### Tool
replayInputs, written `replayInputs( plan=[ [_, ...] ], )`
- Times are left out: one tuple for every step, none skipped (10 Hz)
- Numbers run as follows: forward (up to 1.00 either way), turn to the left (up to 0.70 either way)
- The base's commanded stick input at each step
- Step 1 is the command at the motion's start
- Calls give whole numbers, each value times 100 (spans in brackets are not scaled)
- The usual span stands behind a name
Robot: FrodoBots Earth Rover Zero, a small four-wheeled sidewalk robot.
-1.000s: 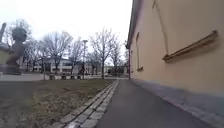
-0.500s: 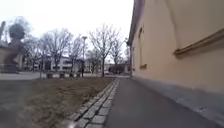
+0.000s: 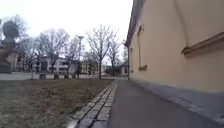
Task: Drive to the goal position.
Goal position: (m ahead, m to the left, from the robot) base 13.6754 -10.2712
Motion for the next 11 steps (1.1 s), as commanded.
replayInputs(
  plan=[
    [100, -40],
    [100, -40],
    [100, -40],
    [100, -35],
    [100, -12],
    [100, 0],
    [100, 0],
    [100, 0],
    [100, 0],
    [100, 0],
    [100, 0]
  ],
)
